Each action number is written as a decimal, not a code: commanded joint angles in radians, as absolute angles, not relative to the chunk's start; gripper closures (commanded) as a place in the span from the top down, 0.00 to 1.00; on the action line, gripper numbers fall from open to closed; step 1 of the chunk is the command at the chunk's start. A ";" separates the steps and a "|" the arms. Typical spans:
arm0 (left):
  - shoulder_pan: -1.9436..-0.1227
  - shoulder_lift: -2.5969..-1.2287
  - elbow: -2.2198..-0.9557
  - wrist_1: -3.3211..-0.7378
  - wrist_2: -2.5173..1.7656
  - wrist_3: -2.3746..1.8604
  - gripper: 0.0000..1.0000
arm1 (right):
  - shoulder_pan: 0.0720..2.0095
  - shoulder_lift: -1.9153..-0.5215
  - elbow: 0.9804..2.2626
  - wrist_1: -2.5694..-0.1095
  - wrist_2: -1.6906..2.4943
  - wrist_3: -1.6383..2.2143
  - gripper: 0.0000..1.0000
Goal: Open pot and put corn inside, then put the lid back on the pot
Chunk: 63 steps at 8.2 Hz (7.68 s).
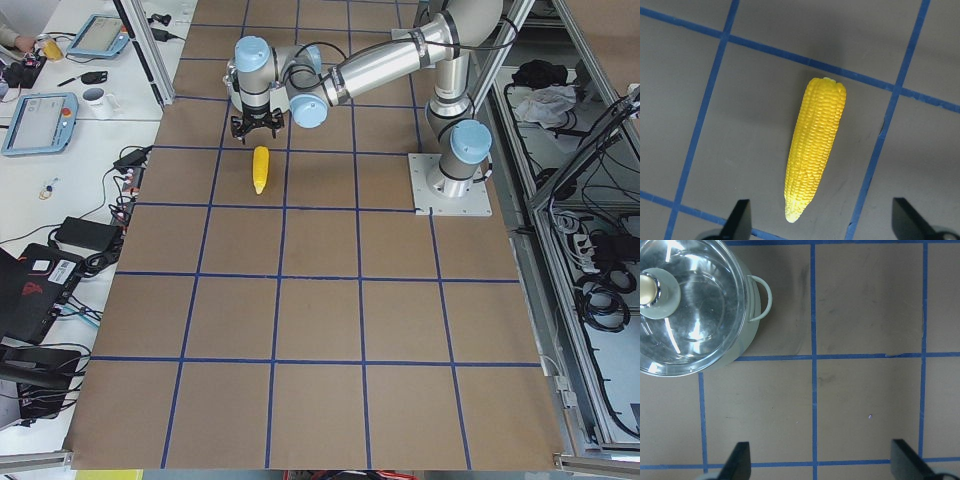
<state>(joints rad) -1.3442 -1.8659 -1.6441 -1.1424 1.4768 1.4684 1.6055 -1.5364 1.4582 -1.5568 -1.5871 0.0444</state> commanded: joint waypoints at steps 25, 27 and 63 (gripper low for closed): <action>-1.474 -1.849 -1.637 -1.150 1.463 1.648 0.00 | 1.893 -1.072 1.364 -2.108 -1.611 0.476 0.35; -1.499 -1.822 -1.635 -1.146 1.460 1.566 0.00 | 1.893 -1.092 1.353 -2.102 -1.606 0.469 0.31; -1.596 -1.717 -1.578 -1.110 1.465 0.568 1.00 | 1.834 -1.285 1.427 -1.983 -1.542 0.370 0.18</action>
<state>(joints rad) -1.6620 -1.7611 -1.5746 -1.0318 1.4569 0.6466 1.7322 -1.4120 1.4424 -1.8277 -1.5320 0.2117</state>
